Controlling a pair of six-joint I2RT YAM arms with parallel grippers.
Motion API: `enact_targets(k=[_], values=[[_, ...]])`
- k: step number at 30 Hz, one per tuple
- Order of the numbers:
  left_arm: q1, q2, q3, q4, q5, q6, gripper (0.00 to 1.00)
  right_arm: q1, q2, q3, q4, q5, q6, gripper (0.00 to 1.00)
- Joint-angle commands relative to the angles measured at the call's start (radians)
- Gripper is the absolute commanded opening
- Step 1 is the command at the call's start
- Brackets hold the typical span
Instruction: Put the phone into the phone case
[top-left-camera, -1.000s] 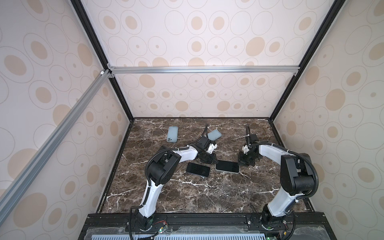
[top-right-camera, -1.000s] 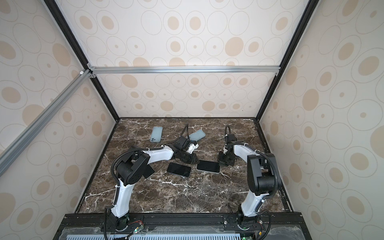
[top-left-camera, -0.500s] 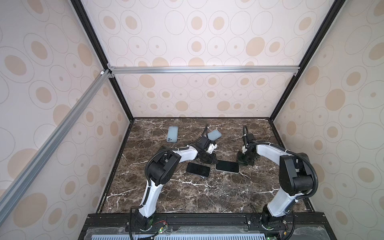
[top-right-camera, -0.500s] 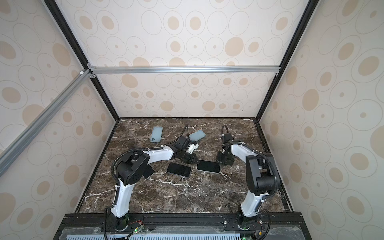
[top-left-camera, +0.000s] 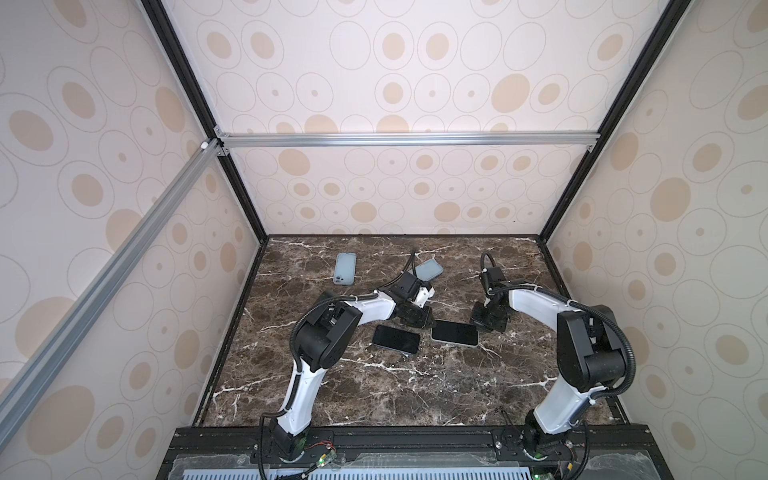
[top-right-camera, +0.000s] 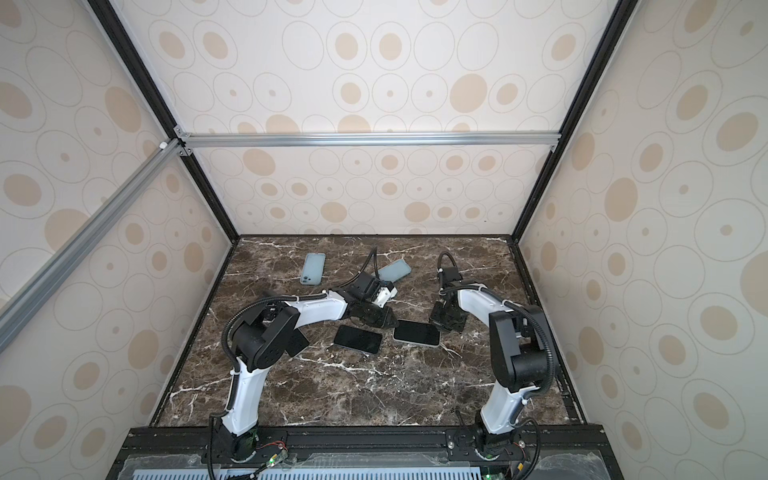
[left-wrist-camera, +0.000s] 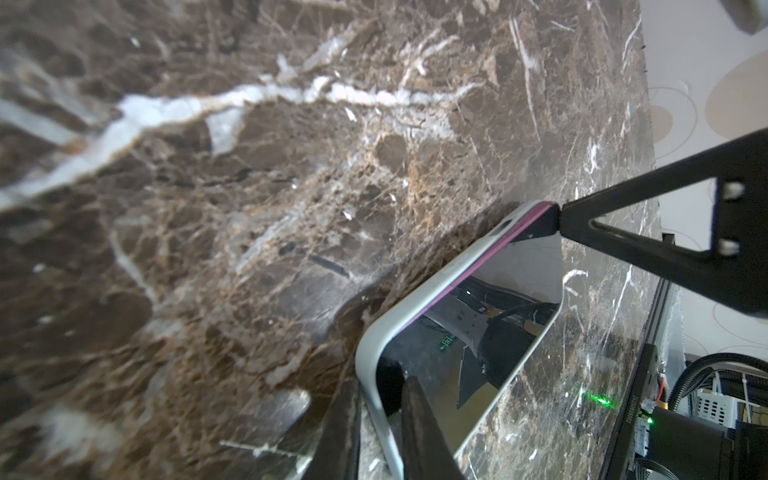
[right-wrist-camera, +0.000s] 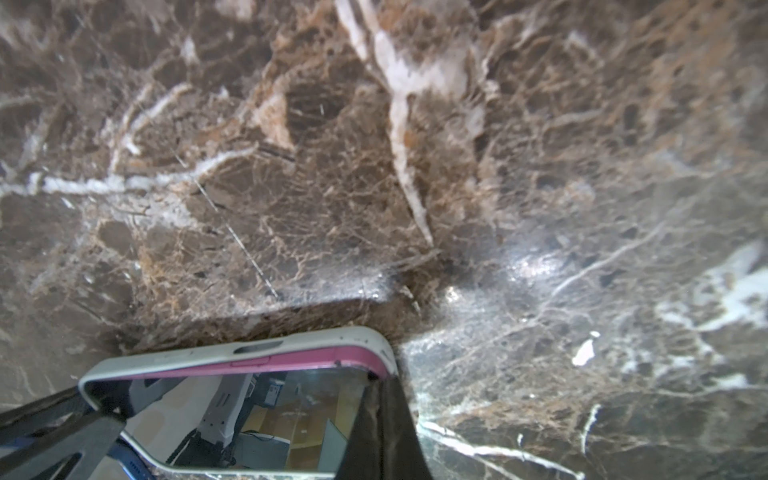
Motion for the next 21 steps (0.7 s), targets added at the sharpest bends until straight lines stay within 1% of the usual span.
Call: enact_targets(k=[1,7,14,17,21], values=[[0.002,-0.029,-0.004,-0.044,-0.02,0.023,0.18,0.006,0.07,-0.048,-0.029,0.065,0.056,0.05],[0.004,-0.039,-0.007,-0.042,-0.02,0.024,0.18,0.006,0.058,-0.049,0.009,0.046,0.08,0.05],[0.006,-0.055,-0.017,-0.038,-0.028,0.027,0.18,-0.014,-0.03,-0.06,0.014,0.094,0.081,0.2],[0.006,-0.053,-0.017,-0.038,-0.022,0.024,0.18,-0.039,-0.027,-0.051,0.005,0.067,0.058,0.27],[0.007,-0.056,-0.019,-0.037,-0.02,0.024,0.18,-0.044,-0.007,-0.064,0.033,-0.007,0.055,0.28]])
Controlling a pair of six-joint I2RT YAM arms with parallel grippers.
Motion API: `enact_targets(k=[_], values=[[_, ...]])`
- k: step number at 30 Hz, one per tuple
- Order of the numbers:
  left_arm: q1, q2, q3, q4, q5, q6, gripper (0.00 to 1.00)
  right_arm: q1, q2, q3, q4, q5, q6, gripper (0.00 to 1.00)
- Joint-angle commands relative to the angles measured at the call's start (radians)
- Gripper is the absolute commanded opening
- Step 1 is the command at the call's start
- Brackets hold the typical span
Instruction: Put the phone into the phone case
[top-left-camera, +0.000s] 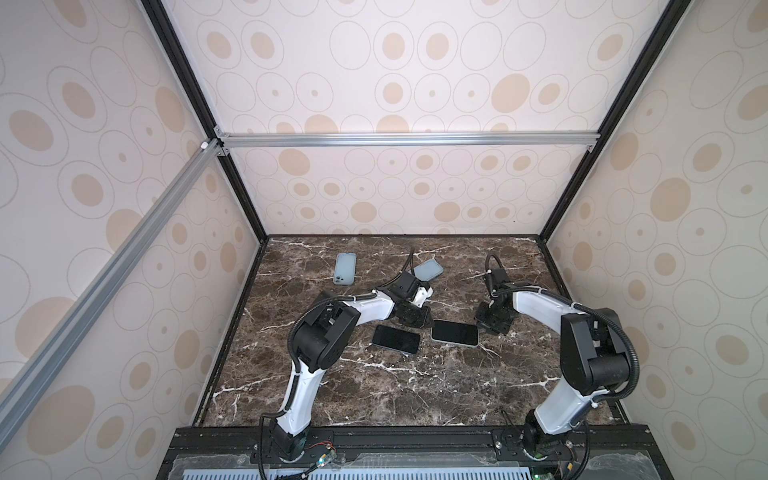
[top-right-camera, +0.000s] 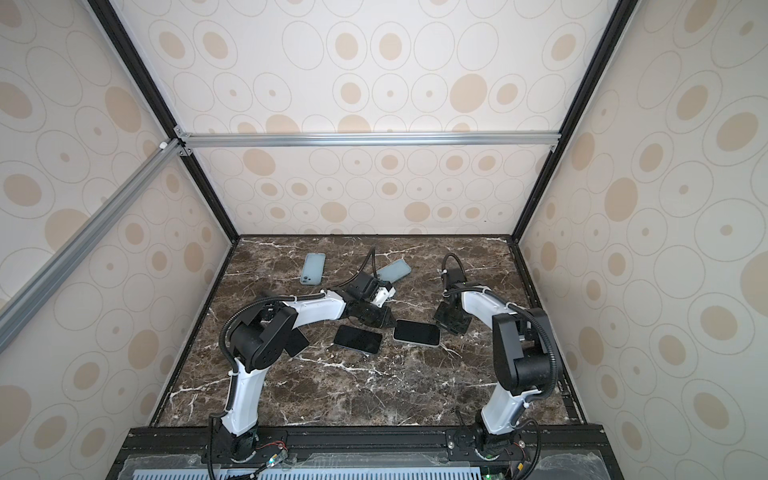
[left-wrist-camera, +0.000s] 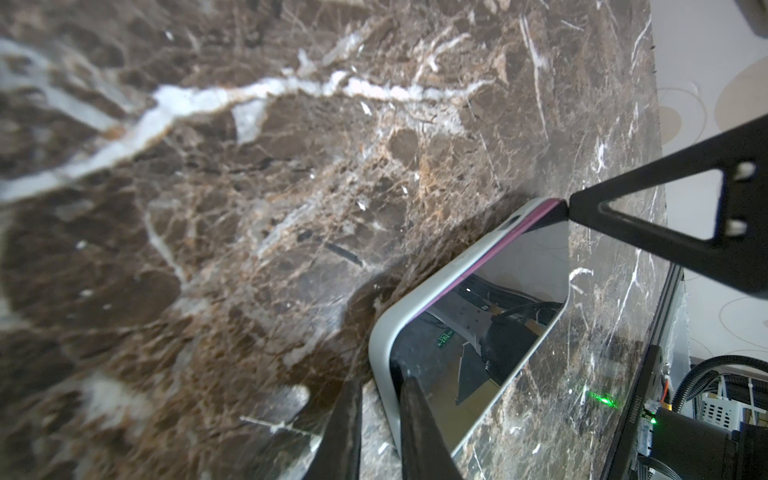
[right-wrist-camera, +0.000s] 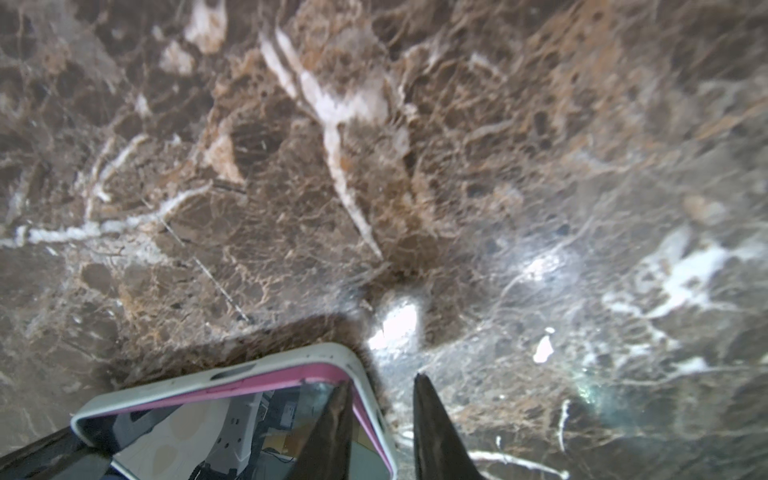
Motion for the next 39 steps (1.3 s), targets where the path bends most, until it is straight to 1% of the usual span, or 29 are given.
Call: enact_targets(k=[1,4,10,17,22,27,32,39], values=[[0.002,-0.042,-0.007,-0.021,-0.009,0.025,0.18,-0.006,0.028,-0.038,0.024,-0.054,0.006,0.28],[0.004,-0.045,-0.009,-0.021,-0.013,0.026,0.18,-0.005,0.038,-0.067,0.069,-0.14,0.019,0.27],[0.004,-0.046,-0.009,-0.017,-0.009,0.022,0.19,-0.004,0.013,-0.121,0.119,-0.204,0.036,0.27],[0.006,-0.048,-0.014,-0.011,-0.008,0.018,0.19,-0.003,-0.051,-0.118,0.103,-0.21,0.032,0.25],[0.008,-0.051,-0.015,-0.01,-0.011,0.019,0.19,-0.004,-0.104,-0.067,0.047,-0.141,-0.003,0.22],[0.01,-0.052,-0.015,-0.009,-0.011,0.016,0.19,0.005,-0.146,-0.048,0.038,-0.124,-0.027,0.2],[0.01,-0.052,-0.017,-0.006,-0.008,0.013,0.19,0.016,-0.105,-0.042,0.04,-0.147,-0.042,0.2],[0.012,-0.055,-0.017,-0.007,-0.01,0.017,0.19,0.035,-0.029,-0.045,0.045,-0.137,-0.044,0.17]])
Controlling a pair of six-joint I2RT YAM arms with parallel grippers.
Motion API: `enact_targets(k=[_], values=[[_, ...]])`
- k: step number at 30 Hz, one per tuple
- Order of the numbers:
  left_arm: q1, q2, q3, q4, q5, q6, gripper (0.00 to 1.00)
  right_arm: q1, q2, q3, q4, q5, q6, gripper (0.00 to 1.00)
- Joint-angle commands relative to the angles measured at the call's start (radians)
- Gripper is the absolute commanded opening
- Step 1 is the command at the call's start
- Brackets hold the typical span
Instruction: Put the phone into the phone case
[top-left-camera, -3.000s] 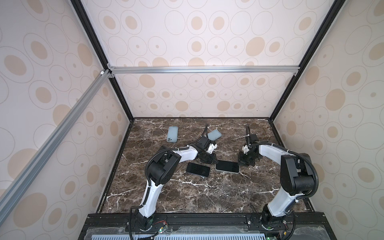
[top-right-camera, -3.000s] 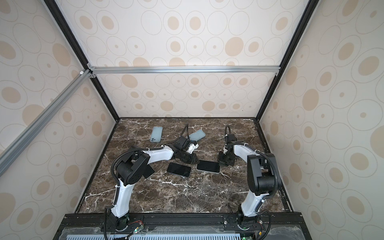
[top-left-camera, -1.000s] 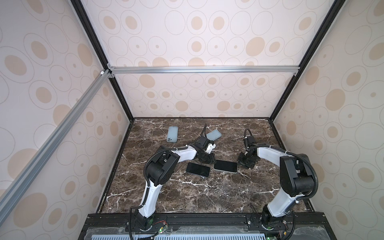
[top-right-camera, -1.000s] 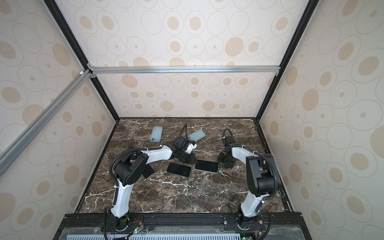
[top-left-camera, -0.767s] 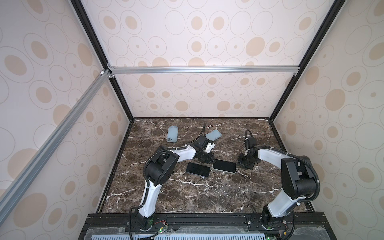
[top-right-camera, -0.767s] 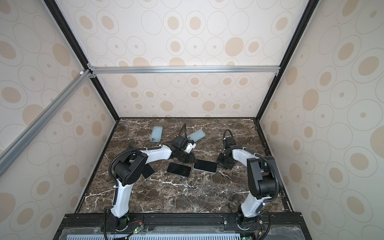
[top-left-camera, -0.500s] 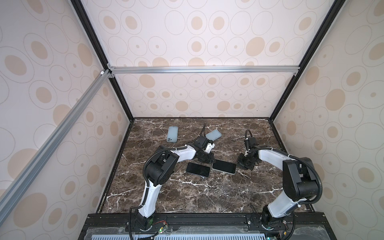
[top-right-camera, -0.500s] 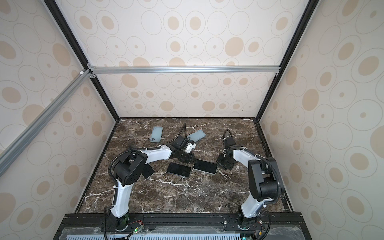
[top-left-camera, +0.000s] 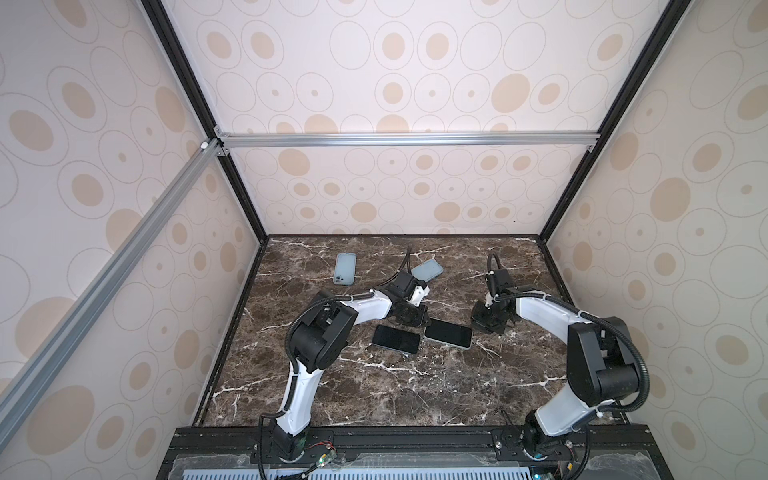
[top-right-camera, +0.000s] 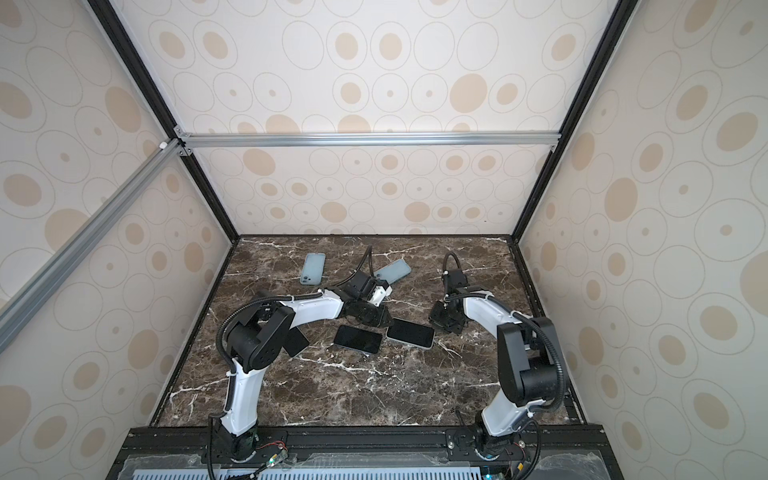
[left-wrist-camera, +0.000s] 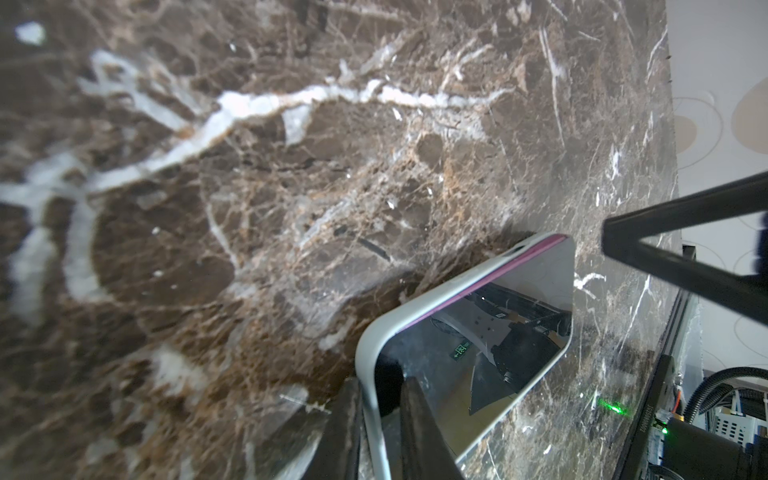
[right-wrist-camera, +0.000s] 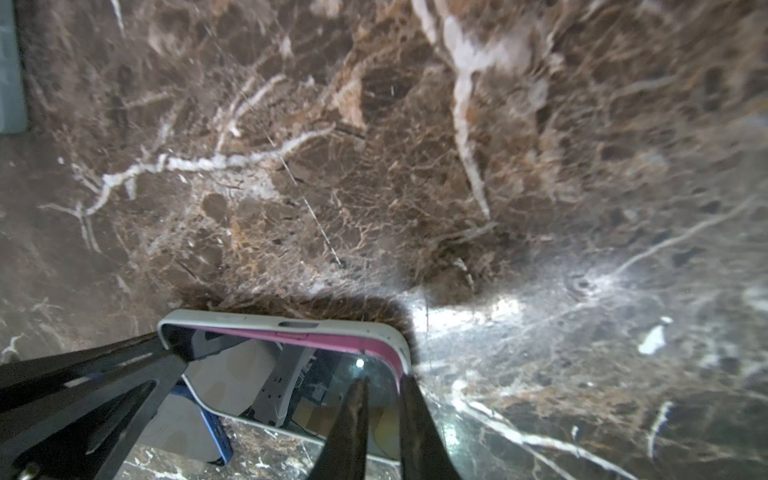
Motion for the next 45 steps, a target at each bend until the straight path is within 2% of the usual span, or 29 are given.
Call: enact_targets(k=[1,10,18,19,24,36,40,45], values=[[-0.003,-0.041,-0.006,0.001,0.015,0.016,0.19,0.009,0.031,0.004,-0.029,0.014,-0.006,0.16],[-0.003,-0.041,-0.007,0.002,0.017,0.013,0.19,0.03,0.091,-0.034,-0.027,0.042,0.006,0.09],[-0.003,-0.042,-0.007,0.003,0.018,0.013,0.19,0.077,0.174,-0.045,-0.031,0.067,0.044,0.08],[-0.002,-0.042,-0.006,0.003,0.017,0.013,0.19,0.113,0.182,-0.051,-0.027,0.069,0.05,0.08],[0.0,-0.041,-0.009,0.003,0.018,0.013,0.19,0.152,0.226,-0.091,0.012,0.065,0.094,0.08],[0.008,-0.043,-0.01,0.005,0.021,0.01,0.19,0.163,0.314,-0.138,0.087,0.04,0.118,0.07],[0.011,-0.043,-0.01,0.009,0.021,0.008,0.19,0.164,0.294,-0.114,0.065,0.04,0.111,0.07],[0.014,-0.053,-0.018,0.022,0.022,0.001,0.19,0.164,0.204,-0.008,-0.037,0.078,0.07,0.08]])
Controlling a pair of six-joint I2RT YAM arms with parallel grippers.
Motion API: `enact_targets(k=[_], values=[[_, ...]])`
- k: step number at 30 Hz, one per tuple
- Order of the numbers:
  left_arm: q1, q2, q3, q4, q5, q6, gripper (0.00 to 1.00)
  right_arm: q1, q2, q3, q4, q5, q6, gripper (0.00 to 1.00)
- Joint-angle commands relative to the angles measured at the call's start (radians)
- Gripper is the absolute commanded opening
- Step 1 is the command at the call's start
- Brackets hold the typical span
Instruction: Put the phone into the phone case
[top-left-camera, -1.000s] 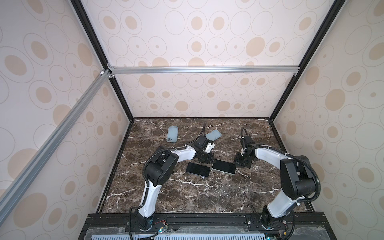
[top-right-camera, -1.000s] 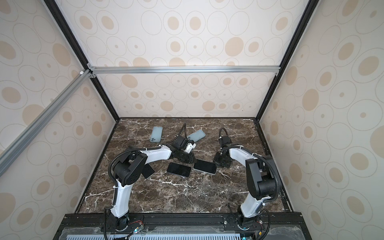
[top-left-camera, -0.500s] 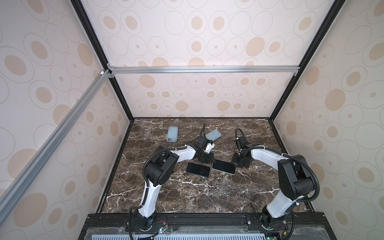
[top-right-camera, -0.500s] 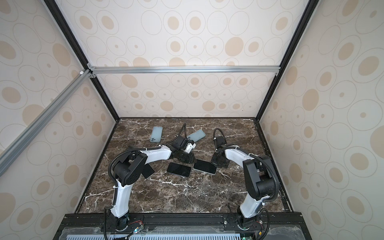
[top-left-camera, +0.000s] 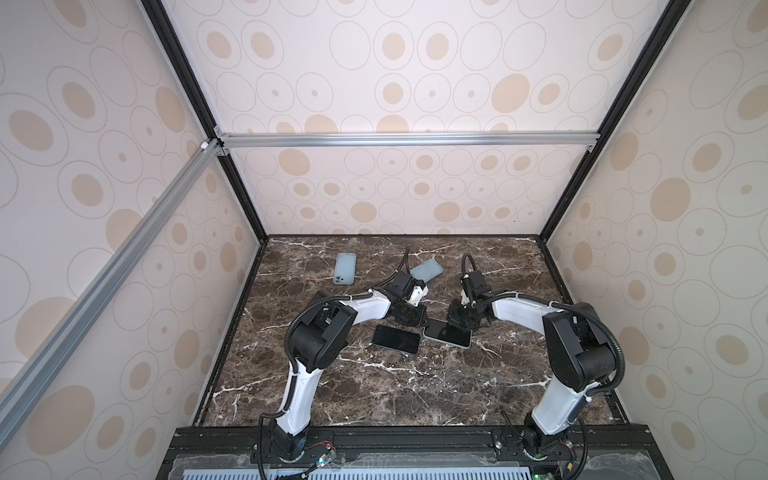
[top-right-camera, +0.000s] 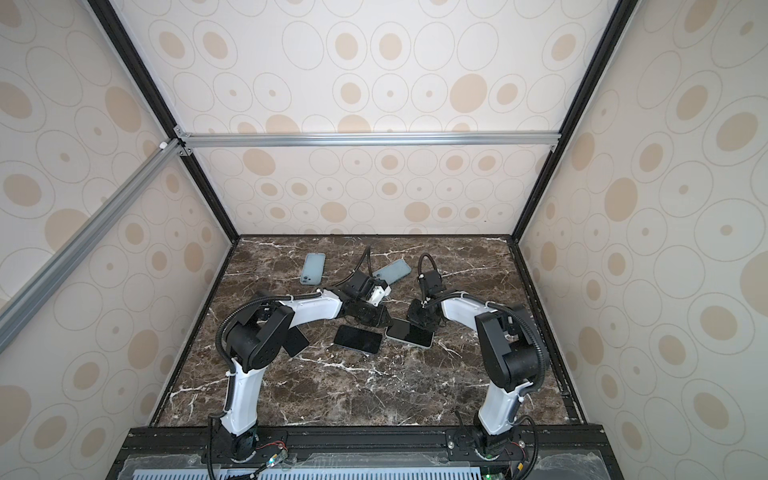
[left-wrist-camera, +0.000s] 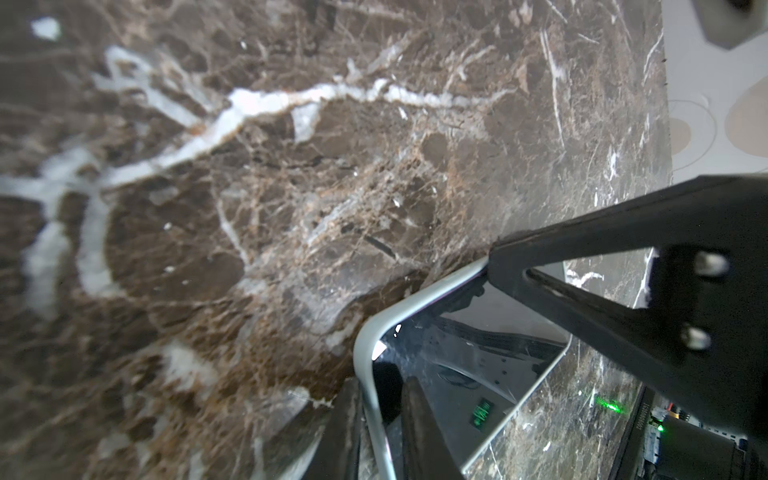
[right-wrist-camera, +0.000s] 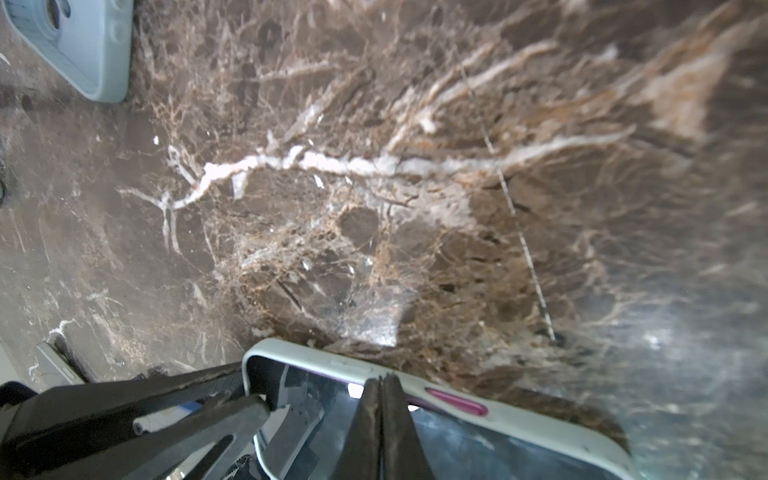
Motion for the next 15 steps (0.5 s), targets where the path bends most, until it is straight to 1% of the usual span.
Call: enact_targets(k=[1,4,7,10,11,12,13,14,15], values=[[0.006,-0.057,-0.011,0.017,0.009,0.001,0.19,0.008,0.06,-0.014,-0.26,0.094,-0.033,0.08],[0.011,-0.08,-0.02,0.038,0.005,-0.001,0.19,0.012,0.01,0.089,-0.314,0.096,-0.113,0.13],[0.019,-0.119,-0.041,0.072,-0.01,0.002,0.19,0.02,-0.023,0.194,-0.367,0.093,-0.253,0.21],[0.03,-0.175,-0.07,0.116,-0.045,0.008,0.21,0.019,-0.061,0.238,-0.38,0.096,-0.395,0.37],[0.036,-0.198,-0.084,0.137,-0.058,0.01,0.21,0.02,-0.079,0.238,-0.373,0.081,-0.455,0.42],[0.042,-0.22,-0.097,0.156,-0.065,0.014,0.22,0.019,-0.096,0.237,-0.367,0.059,-0.516,0.51],[0.047,-0.239,-0.105,0.168,-0.074,0.019,0.22,0.019,-0.11,0.234,-0.362,0.037,-0.573,0.56],[0.055,-0.262,-0.116,0.181,-0.08,0.025,0.22,0.019,-0.127,0.231,-0.357,0.023,-0.631,0.59],[0.062,-0.286,-0.126,0.194,-0.101,0.034,0.23,0.02,-0.139,0.231,-0.357,-0.001,-0.684,0.6]])
